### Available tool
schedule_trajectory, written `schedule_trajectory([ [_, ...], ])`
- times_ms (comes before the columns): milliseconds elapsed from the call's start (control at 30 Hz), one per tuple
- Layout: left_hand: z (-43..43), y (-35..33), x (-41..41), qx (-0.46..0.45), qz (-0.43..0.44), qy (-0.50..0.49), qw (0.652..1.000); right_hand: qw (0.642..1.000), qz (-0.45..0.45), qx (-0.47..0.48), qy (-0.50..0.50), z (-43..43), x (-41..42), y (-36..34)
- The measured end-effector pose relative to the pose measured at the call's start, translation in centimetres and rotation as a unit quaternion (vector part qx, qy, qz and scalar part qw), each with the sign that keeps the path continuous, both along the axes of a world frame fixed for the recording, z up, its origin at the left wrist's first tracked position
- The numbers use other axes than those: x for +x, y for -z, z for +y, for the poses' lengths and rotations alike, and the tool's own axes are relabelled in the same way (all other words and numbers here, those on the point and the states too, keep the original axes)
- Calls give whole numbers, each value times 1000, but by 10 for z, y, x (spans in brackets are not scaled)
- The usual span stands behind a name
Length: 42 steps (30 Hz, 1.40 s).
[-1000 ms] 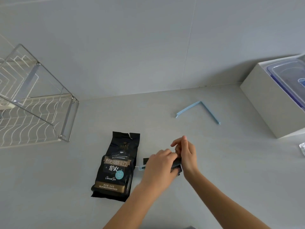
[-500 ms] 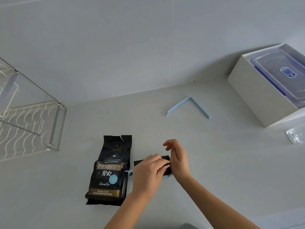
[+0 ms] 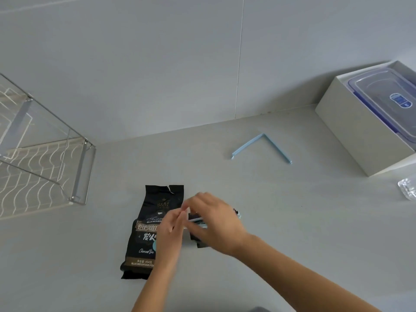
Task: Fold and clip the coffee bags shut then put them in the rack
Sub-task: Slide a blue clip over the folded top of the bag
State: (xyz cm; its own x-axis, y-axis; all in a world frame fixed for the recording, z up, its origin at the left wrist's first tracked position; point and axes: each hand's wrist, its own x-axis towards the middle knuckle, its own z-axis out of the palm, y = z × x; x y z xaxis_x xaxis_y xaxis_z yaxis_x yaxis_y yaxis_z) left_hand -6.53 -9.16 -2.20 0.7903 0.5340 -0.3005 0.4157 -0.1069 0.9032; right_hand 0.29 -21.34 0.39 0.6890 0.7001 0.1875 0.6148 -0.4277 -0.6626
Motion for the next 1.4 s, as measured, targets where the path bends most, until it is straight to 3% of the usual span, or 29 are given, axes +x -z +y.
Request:
schedule_trajectory([
  [100, -1, 12, 1, -174, 58, -24, 983, 990, -93, -82, -71, 16, 1, 13],
  [167, -2, 14, 0, -257, 48, -50, 964, 990, -69, -92, -82, 17, 12, 16],
  [333, -4, 23, -9, -181, 31, -34, 982, 979, -54, -133, -144, 12, 17, 24],
  [633, -17, 42, -15, -94, -22, -26, 995, 977, -79, -80, -179, 7, 20, 25],
  [733, -9, 45, -13, -111, -9, -15, 994, 979, -55, -81, -179, 13, 24, 21],
  [933, -4, 48, -19, -140, 31, -51, 988, 962, -2, -189, -199, 3, 58, 2],
  [1100, -6, 44, -15, -169, 23, -58, 984, 964, 104, -215, -117, -50, 76, 15],
  [1200, -10, 42, -12, -219, 31, -66, 973, 976, 175, -130, -20, -65, 66, 30],
  [1400, -10, 38, -18, -297, 18, -22, 954, 969, 179, 44, 164, -55, 38, 56],
])
